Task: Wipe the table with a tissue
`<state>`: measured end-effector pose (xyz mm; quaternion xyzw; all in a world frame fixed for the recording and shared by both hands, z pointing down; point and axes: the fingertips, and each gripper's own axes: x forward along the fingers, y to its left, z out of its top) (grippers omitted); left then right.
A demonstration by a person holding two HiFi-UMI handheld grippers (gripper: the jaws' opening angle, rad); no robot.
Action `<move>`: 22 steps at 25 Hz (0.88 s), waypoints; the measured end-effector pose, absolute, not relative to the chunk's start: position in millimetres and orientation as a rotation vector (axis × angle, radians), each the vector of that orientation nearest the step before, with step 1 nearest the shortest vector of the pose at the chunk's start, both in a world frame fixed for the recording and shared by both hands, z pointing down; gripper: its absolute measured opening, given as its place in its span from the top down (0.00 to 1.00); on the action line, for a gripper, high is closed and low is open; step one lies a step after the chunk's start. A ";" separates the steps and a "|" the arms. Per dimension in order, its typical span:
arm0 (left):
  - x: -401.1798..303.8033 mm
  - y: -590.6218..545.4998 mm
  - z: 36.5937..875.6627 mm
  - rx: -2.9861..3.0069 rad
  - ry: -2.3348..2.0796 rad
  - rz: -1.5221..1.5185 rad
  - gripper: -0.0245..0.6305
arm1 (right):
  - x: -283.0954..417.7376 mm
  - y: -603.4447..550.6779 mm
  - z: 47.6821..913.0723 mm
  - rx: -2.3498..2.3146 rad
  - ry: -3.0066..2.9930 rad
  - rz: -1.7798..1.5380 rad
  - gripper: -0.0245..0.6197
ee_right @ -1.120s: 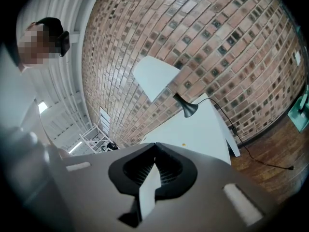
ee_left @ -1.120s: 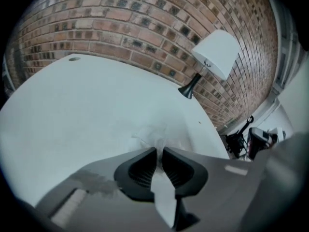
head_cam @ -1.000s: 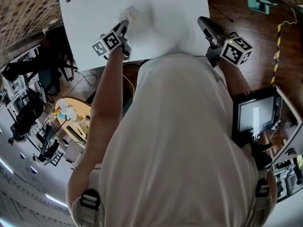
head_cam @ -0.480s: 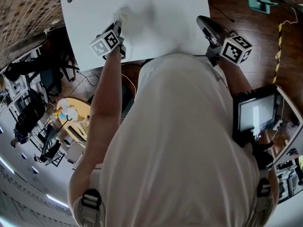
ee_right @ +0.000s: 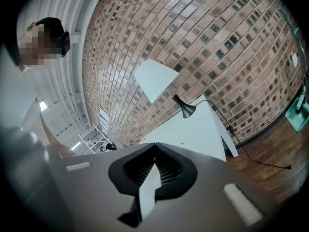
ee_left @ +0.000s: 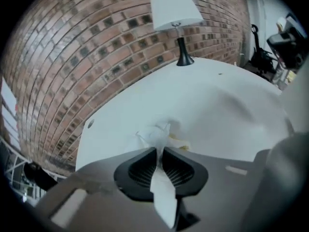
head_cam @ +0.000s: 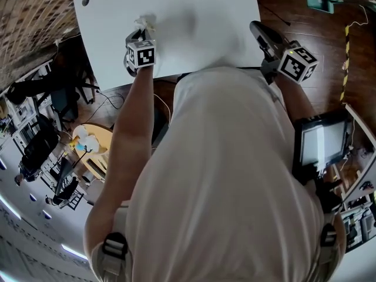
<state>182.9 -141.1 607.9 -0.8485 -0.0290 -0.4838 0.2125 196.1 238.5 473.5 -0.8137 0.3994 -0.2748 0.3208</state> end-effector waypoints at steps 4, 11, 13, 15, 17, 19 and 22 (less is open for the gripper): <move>179.4 -127.1 619.8 -2.257 -0.162 -1.366 0.89 | 195.3 236.6 473.0 -2.134 1.047 -0.720 0.95; 170.6 -102.4 618.3 -2.299 -0.231 -1.385 0.89 | 195.3 234.1 473.5 -2.130 1.041 -0.720 0.95; 167.3 -90.0 617.6 -2.301 -0.253 -1.371 0.89 | 195.5 230.7 472.7 -2.124 1.047 -0.716 0.95; 164.6 -75.3 617.8 -2.310 -0.276 -1.361 0.90 | 194.7 230.4 473.7 -2.119 1.049 -0.715 0.95; 161.6 -58.2 618.5 -2.322 -0.311 -1.351 0.89 | 194.0 231.7 474.9 -2.121 1.049 -0.718 0.95; 158.4 -39.8 618.5 -2.334 -0.358 -1.341 0.89 | 194.4 231.6 475.3 -2.124 1.051 -0.719 0.95; 154.4 -5.1 619.1 -2.354 -0.465 -1.336 0.89 | 194.5 232.2 477.2 -2.125 1.056 -0.717 0.95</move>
